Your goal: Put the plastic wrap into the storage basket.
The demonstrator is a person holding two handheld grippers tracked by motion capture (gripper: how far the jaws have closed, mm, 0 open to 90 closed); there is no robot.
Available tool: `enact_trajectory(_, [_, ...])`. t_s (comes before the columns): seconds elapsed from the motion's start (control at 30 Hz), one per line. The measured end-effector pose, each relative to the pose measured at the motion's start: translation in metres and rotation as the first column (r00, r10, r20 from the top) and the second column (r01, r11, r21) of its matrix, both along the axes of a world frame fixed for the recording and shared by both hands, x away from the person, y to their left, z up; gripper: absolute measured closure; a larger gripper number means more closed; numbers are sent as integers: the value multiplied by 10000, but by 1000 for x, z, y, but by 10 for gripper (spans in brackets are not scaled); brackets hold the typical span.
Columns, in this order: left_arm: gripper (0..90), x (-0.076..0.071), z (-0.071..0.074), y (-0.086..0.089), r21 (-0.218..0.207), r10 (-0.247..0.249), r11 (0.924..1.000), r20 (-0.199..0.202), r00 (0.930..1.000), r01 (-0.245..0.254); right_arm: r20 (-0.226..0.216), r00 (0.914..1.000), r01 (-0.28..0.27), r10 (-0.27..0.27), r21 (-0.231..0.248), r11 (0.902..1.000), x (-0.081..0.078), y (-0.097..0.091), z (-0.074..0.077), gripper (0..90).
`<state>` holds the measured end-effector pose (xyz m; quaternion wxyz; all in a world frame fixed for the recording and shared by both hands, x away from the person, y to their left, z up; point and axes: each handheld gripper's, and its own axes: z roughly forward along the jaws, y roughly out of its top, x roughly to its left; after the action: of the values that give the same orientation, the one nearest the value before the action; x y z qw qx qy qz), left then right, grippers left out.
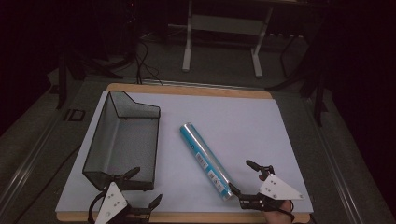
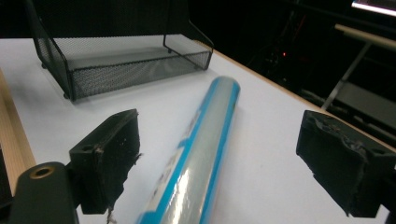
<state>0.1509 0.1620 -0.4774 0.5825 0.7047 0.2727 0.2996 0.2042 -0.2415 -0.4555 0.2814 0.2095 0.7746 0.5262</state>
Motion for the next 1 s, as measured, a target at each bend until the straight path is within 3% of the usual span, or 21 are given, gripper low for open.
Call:
enact_trajectory(0.3, [24,-1,0,-1,47,-55,10000,54,10000,55,-286,9989,-382,372,-352,9986,8,17,13,106])
enact_trajectory(0.63, [24,-2,0,-1,9,-49,10000,86,10000,49,-452,9988,-204,186,-382,9991,32,36,29,90])
enact_trajectory(0.83, [24,-1,0,0,-32,-24,10000,67,10000,24,-871,9962,11,-23,-139,9999,47,49,32,84])
enact_trajectory(1.0, [24,-2,0,0,-10,-56,10000,68,10000,56,-1307,9914,-68,34,-262,9996,56,58,33,84])
